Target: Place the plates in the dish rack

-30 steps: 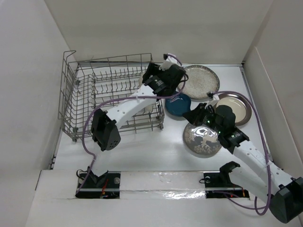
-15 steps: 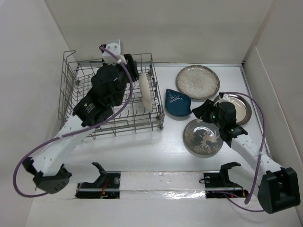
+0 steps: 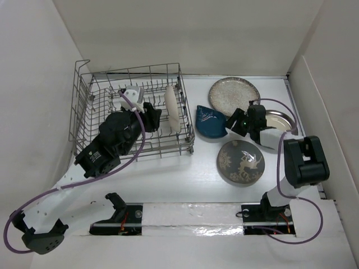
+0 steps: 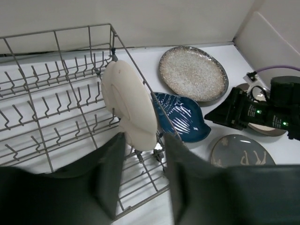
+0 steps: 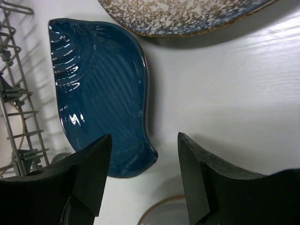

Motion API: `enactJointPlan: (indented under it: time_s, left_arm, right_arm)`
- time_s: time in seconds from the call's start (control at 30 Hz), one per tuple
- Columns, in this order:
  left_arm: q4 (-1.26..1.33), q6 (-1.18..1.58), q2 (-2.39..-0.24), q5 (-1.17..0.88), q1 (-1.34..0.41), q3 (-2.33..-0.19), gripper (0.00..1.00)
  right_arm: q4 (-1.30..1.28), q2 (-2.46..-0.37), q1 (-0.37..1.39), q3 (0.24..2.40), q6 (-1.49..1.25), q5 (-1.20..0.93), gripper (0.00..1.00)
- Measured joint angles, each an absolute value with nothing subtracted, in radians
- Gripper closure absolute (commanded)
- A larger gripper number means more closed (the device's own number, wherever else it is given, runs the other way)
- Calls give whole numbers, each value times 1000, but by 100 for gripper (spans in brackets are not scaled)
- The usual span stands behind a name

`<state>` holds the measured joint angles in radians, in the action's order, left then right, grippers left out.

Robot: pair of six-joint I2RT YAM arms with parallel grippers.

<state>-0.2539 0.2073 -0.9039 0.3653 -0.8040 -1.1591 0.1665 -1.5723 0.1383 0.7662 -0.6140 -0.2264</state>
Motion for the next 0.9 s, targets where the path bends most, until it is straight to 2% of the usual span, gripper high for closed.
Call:
enactJointPlan:
  time_s: [0.1,0.43,0.5,0.57,0.67,0.73,0.77,0.9]
  left_arm:
    - [-231,197,-859,358,-800,-1115,48]
    - [-204,187,-850,286,-789,-1036,47]
    - [-198,186,-848,279,-789,-1032,47]
    - [-192,184,-846,276,-789,-1029,47]
    - [-186,184,-844,276,-789,-1028,47]
    - [-182,184,-845,276,-789,-1027,47]
    - [-181,184,-845,276,-789,-1027,47]
    - [-174,184,-855,270,-789,-1027,47]
  right_arm:
    - [173,-1666,139,825,-617,-261,40]
    - [191,-1838,139,933,-640,-327,61]
    - [205,-1857,139,944,-647,-336,70]
    - [219,-1869,139,945,-653,-339,83]
    - [231,-1873,138,939,-671,-337,94]
    - [241,-1869,139,926,-680,-334,96]
    - [242,-1862,139,918,-682,-331,100]
    - [226,-1794,140,873,-682,-311,100]
